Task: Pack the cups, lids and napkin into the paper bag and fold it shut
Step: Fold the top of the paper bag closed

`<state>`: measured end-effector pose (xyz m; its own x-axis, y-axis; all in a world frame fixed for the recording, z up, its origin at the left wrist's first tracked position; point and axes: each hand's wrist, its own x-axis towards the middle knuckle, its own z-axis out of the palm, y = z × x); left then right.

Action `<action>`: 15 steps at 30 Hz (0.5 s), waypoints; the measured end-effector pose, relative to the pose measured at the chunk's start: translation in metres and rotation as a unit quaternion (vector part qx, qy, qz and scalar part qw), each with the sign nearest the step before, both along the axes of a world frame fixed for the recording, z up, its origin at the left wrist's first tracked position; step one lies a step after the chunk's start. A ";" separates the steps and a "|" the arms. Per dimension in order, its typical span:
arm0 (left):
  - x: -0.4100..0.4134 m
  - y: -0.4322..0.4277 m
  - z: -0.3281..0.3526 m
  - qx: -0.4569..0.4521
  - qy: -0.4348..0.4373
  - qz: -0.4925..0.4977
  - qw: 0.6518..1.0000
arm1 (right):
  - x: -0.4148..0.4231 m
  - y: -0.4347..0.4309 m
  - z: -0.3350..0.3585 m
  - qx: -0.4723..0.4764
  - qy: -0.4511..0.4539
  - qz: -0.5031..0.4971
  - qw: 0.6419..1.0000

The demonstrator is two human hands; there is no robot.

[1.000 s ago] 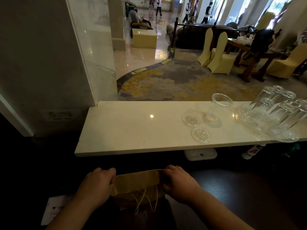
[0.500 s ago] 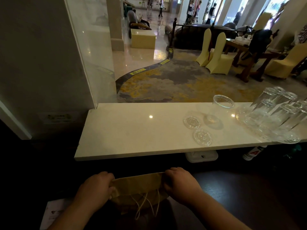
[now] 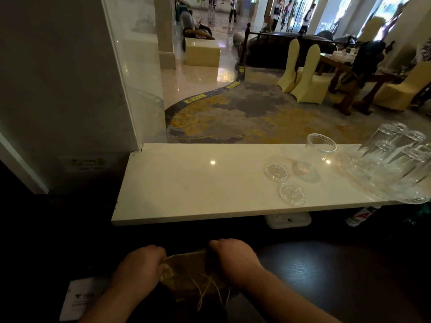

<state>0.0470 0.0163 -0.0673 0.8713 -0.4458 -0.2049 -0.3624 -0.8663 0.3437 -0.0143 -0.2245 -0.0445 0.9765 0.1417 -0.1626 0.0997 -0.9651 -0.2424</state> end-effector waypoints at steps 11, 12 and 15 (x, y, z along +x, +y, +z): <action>0.000 0.005 -0.003 0.025 0.003 0.014 1.000 | 0.034 0.093 0.006 -0.026 0.032 0.090 0.995; 0.001 0.007 -0.005 0.024 0.004 0.024 0.999 | 0.036 0.096 0.004 -0.025 0.029 0.092 0.995; 0.000 0.011 -0.008 0.027 0.003 0.029 0.999 | 0.036 0.097 0.002 -0.033 0.021 0.096 0.995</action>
